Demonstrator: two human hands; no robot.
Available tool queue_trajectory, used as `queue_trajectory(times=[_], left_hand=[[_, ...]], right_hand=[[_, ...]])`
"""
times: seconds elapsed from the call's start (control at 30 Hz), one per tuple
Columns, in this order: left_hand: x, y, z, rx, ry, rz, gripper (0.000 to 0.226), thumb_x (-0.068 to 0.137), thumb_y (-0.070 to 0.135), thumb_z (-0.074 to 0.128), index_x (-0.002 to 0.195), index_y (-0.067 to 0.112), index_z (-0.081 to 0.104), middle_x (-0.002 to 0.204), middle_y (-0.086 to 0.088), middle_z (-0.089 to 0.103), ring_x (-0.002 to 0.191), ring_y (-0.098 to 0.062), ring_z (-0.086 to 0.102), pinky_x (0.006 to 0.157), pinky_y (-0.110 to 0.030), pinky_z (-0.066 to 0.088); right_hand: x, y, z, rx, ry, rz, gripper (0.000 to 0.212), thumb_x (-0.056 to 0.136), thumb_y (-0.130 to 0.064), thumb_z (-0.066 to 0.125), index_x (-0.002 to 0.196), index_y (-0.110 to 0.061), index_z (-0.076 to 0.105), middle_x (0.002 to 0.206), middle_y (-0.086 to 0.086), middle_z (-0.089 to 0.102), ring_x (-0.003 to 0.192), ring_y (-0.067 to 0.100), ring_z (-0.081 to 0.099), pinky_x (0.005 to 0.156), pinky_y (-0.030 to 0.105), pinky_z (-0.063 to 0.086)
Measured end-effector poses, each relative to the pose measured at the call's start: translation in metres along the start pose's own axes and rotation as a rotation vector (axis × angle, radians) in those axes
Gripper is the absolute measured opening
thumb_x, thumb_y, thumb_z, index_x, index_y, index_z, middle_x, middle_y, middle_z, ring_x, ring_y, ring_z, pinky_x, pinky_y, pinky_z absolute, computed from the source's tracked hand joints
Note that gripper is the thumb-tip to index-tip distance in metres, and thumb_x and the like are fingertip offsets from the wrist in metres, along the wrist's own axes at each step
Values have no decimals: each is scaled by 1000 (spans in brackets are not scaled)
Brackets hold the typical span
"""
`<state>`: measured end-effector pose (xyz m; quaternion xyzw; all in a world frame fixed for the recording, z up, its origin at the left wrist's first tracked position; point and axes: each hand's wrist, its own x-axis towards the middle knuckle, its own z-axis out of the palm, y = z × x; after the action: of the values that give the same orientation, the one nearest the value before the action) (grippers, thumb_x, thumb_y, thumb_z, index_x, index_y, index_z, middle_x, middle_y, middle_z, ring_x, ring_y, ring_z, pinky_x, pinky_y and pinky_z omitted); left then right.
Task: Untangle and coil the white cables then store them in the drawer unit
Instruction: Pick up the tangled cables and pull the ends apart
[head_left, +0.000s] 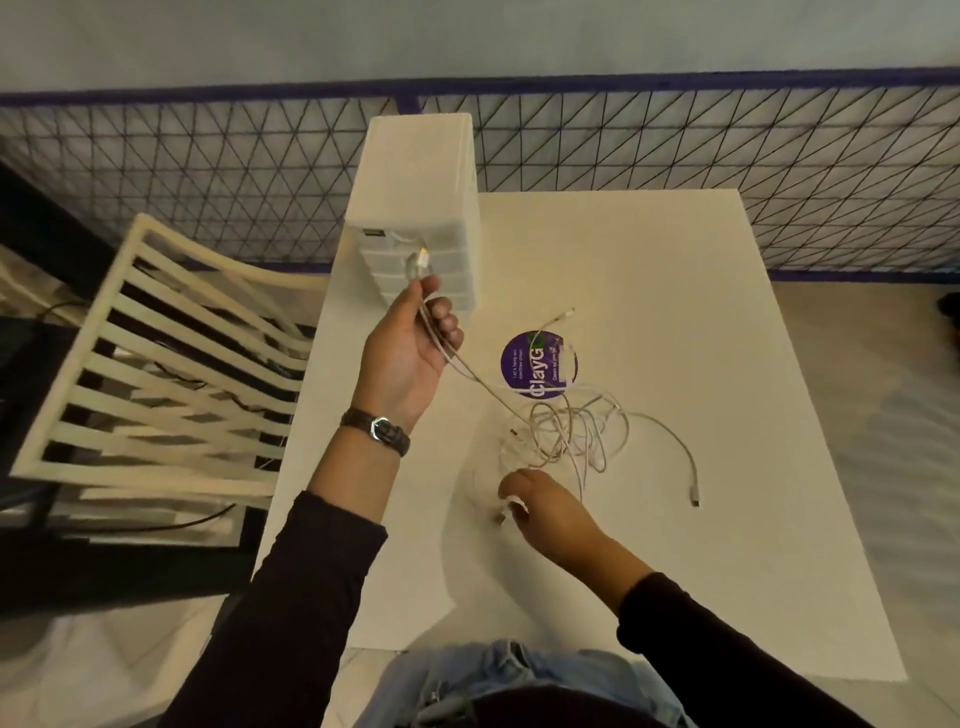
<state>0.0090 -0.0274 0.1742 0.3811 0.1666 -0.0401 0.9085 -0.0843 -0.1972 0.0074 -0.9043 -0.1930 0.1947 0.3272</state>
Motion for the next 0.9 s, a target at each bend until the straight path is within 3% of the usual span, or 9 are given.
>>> queue_trajectory(times=[0.1, 0.2, 0.4, 0.6, 0.7, 0.8, 0.9], left_hand=[[-1, 3, -26, 29, 61, 25, 27, 100, 27, 36, 90, 17, 58, 63, 7, 59, 60, -7, 56, 64, -20, 48], [0, 8, -43, 21, 102, 38, 25, 99, 29, 38, 92, 19, 60, 68, 7, 61, 64, -7, 60, 68, -22, 49], [-1, 13, -50, 25, 110, 46, 24, 98, 29, 39, 94, 20, 61, 70, 7, 62, 65, -6, 61, 67, -21, 50], [0, 11, -50, -27, 132, 33, 24, 98, 30, 40, 91, 21, 60, 71, 5, 62, 65, -8, 62, 66, -23, 53], [7, 14, -35, -85, 94, -4, 23, 98, 30, 39, 89, 21, 58, 73, 4, 62, 66, -9, 61, 67, -25, 52], [14, 13, -6, -115, 0, -64, 22, 97, 25, 39, 89, 21, 59, 75, 2, 63, 67, -10, 62, 65, -24, 53], [20, 15, 32, -39, -143, -123, 21, 97, 17, 40, 94, 17, 61, 76, -1, 66, 67, -12, 65, 66, -26, 54]], right_hand=[[2, 24, 19, -9, -13, 54, 39, 82, 5, 46, 116, -10, 59, 123, 7, 56, 108, 28, 55, 91, 26, 41], [12, 39, 25, -68, -32, 97, 47, 83, 3, 48, 125, -15, 54, 132, 4, 52, 113, 27, 52, 95, 31, 42], [16, 42, 26, -247, -70, 60, 16, 86, -20, 61, 102, -20, 64, 117, 4, 53, 102, 29, 49, 82, 34, 40], [5, 12, 0, -87, -105, 42, 20, 91, -18, 51, 107, -12, 63, 107, 4, 64, 94, 20, 58, 80, 24, 44], [6, -25, -55, 169, 120, 79, 14, 89, -18, 56, 91, -15, 69, 79, -7, 64, 68, 3, 54, 67, 15, 42], [13, -50, -117, 552, 407, 156, 16, 88, -12, 60, 75, -19, 66, 61, -6, 63, 59, 7, 58, 64, 26, 50], [27, -64, -179, 795, 629, 115, 18, 93, -17, 54, 84, -5, 65, 81, 8, 71, 78, 17, 68, 79, 39, 56]])
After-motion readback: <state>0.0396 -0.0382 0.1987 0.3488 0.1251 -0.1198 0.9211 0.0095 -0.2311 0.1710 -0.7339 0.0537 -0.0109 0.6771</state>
